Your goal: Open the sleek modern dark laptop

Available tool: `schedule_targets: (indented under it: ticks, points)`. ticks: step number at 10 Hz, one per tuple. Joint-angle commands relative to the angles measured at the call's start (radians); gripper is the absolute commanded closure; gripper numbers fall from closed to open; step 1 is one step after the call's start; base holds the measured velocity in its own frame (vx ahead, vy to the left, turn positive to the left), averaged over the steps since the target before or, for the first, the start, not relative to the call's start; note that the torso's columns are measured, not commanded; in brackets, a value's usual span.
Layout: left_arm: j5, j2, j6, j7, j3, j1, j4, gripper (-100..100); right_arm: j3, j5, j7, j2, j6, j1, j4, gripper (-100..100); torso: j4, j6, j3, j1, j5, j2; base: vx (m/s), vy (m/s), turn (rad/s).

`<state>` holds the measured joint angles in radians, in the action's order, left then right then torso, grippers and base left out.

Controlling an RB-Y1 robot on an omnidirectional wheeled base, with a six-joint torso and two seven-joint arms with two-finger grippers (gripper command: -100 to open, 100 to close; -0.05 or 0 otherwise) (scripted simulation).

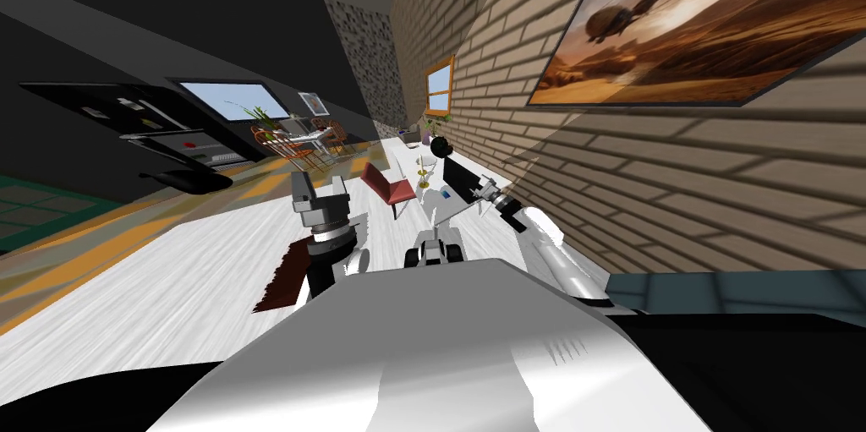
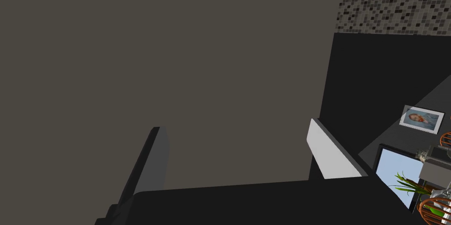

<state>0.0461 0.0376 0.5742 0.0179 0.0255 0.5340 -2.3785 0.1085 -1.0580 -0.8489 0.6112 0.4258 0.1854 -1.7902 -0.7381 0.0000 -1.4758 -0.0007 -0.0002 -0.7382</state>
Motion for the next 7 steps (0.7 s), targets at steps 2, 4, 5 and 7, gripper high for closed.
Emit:
schedule_targets:
  ticks: [2, 4, 5, 7]
  points:
    - [0.000, 0.000, 0.000, 0.000, 0.000, 0.000, 0.000, 0, 0.000, -0.002, -0.003, 0.002, -0.001, -0.001, 0.001, 100, 0.000, 0.000, 0.000, -0.001, 0.000, 0.000, 0.000, 0.000, 0.000]
    - [0.000, 0.000, 0.000, 0.000, 0.000, 0.000, 0.000, 0, -0.002, 0.034, 0.049, 0.016, -0.004, -0.016, 0.030, 100, 0.005, -0.001, -0.001, -0.003, -0.003, 0.003, -0.004, -0.056, 0.059]
    - [0.000, 0.000, 0.000, 0.000, 0.000, 0.000, 0.000, 0, -0.004, 0.052, 0.074, 0.023, -0.005, -0.023, 0.045, 100, 0.005, 0.001, -0.003, -0.005, -0.003, 0.005, -0.009, -0.042, 0.040]
    - [0.000, 0.000, 0.000, 0.000, 0.000, 0.000, 0.000, 0, -0.008, 0.088, 0.126, 0.037, -0.008, -0.037, 0.074, 100, 0.006, 0.002, -0.004, -0.007, -0.004, 0.007, -0.005, -0.051, 0.042]
